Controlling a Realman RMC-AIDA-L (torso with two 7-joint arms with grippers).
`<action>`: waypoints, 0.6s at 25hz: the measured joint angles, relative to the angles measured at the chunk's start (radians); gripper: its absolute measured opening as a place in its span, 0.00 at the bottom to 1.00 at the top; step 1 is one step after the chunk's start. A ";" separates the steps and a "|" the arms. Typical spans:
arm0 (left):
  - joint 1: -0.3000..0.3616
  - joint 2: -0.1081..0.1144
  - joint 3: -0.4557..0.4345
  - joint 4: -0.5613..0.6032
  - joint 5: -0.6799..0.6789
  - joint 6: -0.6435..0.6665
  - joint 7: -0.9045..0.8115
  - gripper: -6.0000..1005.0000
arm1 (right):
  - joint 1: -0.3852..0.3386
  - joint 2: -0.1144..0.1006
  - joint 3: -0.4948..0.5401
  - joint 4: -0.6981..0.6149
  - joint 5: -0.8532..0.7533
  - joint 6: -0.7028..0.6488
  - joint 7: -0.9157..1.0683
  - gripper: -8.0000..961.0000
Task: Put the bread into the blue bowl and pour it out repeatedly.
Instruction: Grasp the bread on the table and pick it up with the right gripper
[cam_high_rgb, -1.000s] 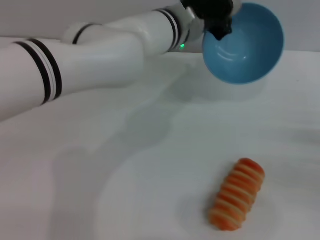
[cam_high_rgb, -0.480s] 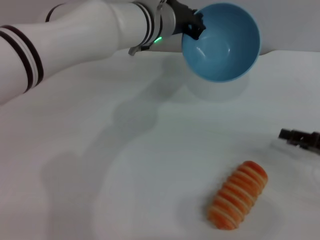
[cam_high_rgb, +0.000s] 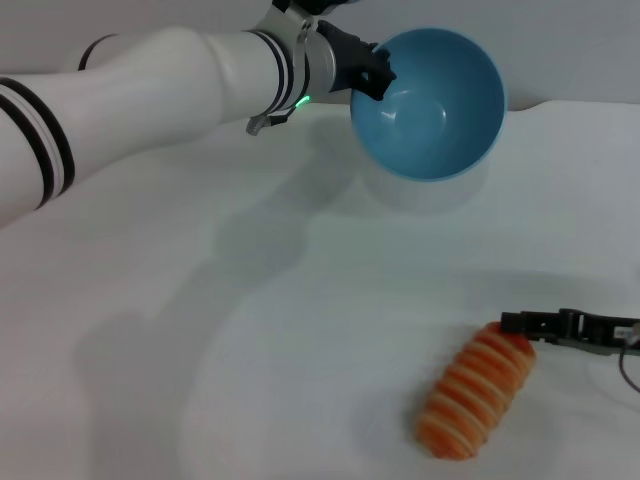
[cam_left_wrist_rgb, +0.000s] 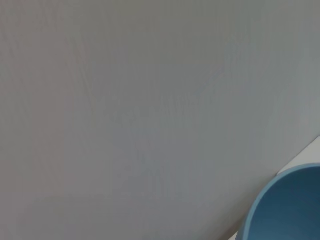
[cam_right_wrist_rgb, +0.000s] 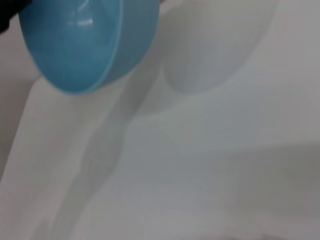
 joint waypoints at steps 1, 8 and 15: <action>0.001 0.000 0.001 0.000 0.000 0.000 0.000 0.00 | 0.000 0.000 0.000 0.000 0.000 0.000 0.000 0.40; 0.005 -0.001 0.013 0.002 0.000 0.002 0.000 0.00 | 0.018 0.000 -0.052 0.029 -0.046 0.025 0.055 0.39; 0.017 -0.001 0.013 0.007 -0.002 0.004 0.000 0.01 | 0.022 0.001 -0.053 0.026 -0.047 0.022 0.053 0.38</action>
